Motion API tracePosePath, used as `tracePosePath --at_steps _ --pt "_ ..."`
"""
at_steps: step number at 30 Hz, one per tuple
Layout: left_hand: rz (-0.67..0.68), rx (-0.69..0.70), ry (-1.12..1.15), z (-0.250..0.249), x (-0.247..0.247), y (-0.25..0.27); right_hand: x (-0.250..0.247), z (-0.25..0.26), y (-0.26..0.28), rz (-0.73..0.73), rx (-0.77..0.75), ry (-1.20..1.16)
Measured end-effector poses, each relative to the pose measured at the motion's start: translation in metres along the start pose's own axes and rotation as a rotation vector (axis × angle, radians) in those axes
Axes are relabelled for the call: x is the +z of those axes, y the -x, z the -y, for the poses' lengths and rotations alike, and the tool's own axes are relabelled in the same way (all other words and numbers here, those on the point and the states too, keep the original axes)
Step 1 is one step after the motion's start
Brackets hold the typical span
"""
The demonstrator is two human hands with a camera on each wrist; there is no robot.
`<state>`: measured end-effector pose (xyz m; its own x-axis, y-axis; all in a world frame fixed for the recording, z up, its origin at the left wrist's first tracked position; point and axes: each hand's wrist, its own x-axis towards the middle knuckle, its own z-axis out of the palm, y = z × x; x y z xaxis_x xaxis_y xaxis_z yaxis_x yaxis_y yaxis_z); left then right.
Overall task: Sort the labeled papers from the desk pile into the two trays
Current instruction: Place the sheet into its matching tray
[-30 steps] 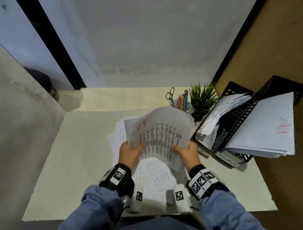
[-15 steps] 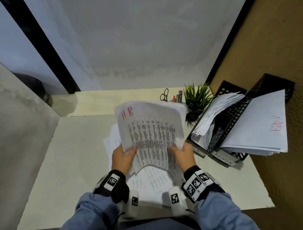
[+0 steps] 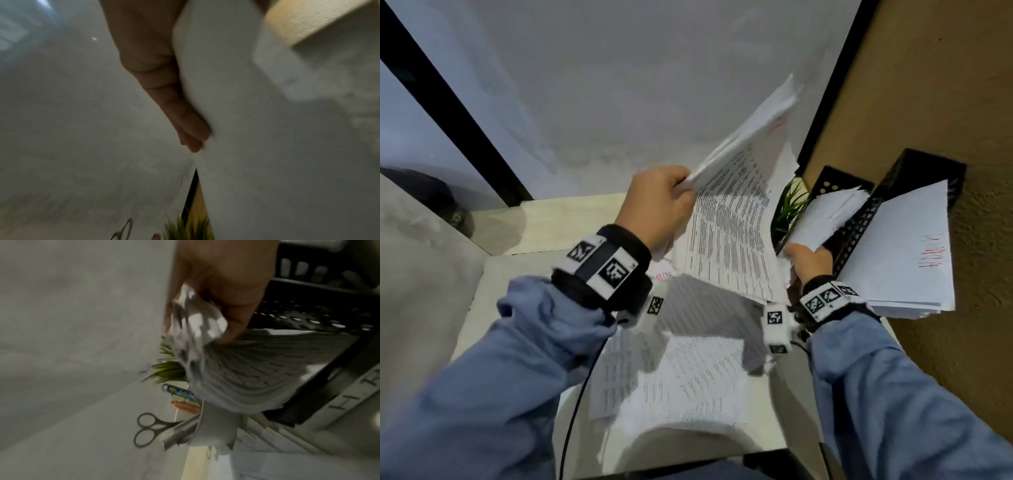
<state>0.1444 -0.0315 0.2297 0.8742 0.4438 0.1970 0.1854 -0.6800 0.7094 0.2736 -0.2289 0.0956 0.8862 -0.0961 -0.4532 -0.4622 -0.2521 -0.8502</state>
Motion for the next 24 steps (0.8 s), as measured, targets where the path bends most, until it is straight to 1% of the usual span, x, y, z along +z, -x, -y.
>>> tracePosePath --at_steps 2,5,10,12,15,18,20,21,24 --pt "0.038 0.046 -0.093 -0.017 0.002 -0.014 -0.008 0.002 -0.005 0.027 -0.079 0.036" --pt "0.065 0.16 -0.26 -0.043 0.013 -0.03 -0.021 0.01 -0.01 0.048 -0.21 0.103" --pt "0.163 0.316 -0.447 -0.081 0.041 -0.044 -0.036 0.028 -0.008 0.071 -0.261 0.189" --pt "0.203 0.359 -0.506 -0.091 0.056 -0.05 -0.042 0.034 -0.009 0.076 -0.312 0.234" --pt "0.224 0.403 -0.57 -0.104 0.075 -0.053 -0.053 0.046 -0.009 0.083 -0.378 0.349" --pt "0.24 0.46 -0.642 -0.117 0.088 -0.057 -0.063 0.057 -0.007 0.086 -0.402 0.388" --pt "0.252 0.466 -0.631 -0.122 0.094 -0.063 -0.068 0.061 -0.006 0.105 -0.406 0.381" --pt "0.258 0.449 -0.587 -0.122 0.096 -0.067 -0.071 0.063 -0.005 0.111 -0.406 0.371" --pt "0.262 0.345 -0.401 -0.12 0.101 -0.074 -0.076 0.066 -0.007 0.111 -0.406 0.358"
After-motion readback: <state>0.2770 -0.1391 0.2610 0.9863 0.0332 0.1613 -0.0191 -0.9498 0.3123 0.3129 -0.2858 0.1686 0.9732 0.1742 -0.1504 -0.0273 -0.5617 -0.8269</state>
